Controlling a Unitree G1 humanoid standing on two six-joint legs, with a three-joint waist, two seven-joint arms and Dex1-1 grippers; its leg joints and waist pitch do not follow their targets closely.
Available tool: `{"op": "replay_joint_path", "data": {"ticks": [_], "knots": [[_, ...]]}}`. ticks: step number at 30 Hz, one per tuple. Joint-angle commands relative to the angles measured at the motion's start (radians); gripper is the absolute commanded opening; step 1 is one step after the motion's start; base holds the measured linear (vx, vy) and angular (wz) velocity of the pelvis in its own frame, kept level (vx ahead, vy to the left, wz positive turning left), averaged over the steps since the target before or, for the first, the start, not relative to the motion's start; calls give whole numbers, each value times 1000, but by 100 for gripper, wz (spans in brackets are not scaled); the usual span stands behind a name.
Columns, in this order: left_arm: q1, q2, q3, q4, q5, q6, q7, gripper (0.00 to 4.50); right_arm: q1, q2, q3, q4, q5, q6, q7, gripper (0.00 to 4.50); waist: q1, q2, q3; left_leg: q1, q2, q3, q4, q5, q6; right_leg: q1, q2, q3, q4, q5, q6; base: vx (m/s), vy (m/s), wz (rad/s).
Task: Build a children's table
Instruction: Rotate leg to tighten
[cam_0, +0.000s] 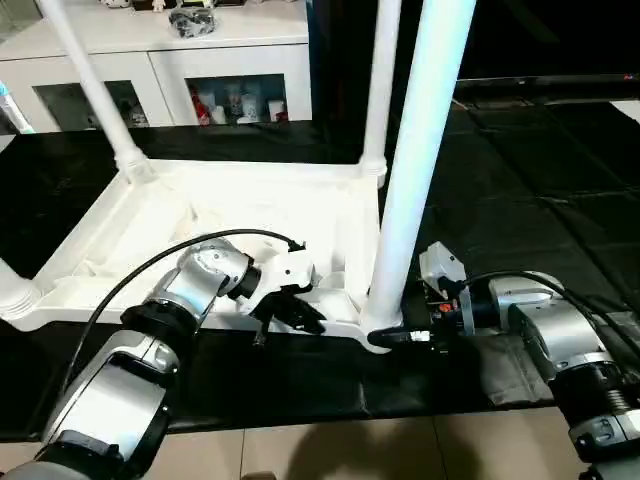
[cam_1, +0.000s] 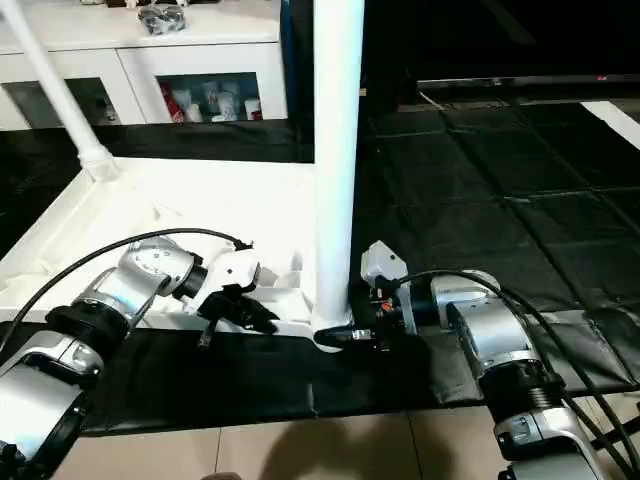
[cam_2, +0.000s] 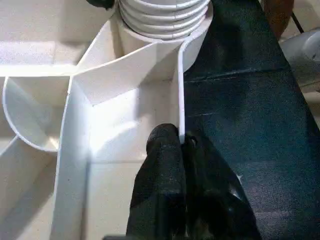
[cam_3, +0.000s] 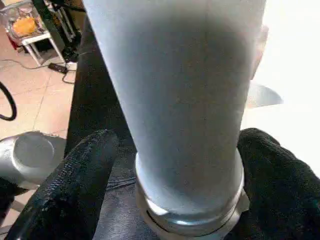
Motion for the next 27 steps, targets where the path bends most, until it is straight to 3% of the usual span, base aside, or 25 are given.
{"op": "replay_joint_path", "data": {"ticks": [1, 10, 17, 21, 23, 24, 27], "knots": [[-1, -2, -29, -37, 2, -22, -50, 0, -23, -4, 18, -4, 9, -4, 21, 365, -4, -15, -71, 0, 47, -11, -61, -129, 96, 65, -77, 65, -65, -280, -138, 0, 0, 0], [3, 4, -32, -41, 1, -29, -59, 0, -19, -1, 24, 1, 11, -16, 34, 288, -1, -18, -70, 0, 45, -10, -61, -128, 96, 64, -76, 65, -68, -303, -125, 0, 0, 0], [6, -1, -28, -38, 11, 2, -28, 0, 3, 15, 28, -28, 28, 6, 27, 267, -2, -14, -72, 0, 47, -10, -60, -120, 99, 63, -75, 65, -65, -274, -135, 0, 0, 0], [-30, -64, 24, 18, 9, 115, 164, 0, 16, 84, 1, -7, -13, 36, -173, 265, -6, -16, -65, 2, 46, -9, -64, -137, 82, 63, -74, 63, -72, -320, -128, 0, 0, 0], [-44, -90, 47, 28, -5, 158, 217, 0, 8, 119, -18, 10, -31, 65, -276, 265, -13, -19, -60, 8, 36, -7, -64, -166, 59, 61, -73, 58, -86, -413, -98, 0, 0, 0], [-52, -106, 61, 33, -13, 187, 251, 0, 3, 145, -32, 12, -30, 80, -325, 265, -20, -21, -60, 9, 31, -8, -65, -176, 47, 63, -73, 53, -98, -478, -64, 0, 0, 0], [-91, -179, 118, 53, -48, 289, 395, 0, -35, 257, -92, 28, -9, 150, -516, 264, -42, -18, -60, 7, 31, -12, -66, -181, 40, 61, -73, 52, -99, -466, -65, 0, 0, 0]]}}
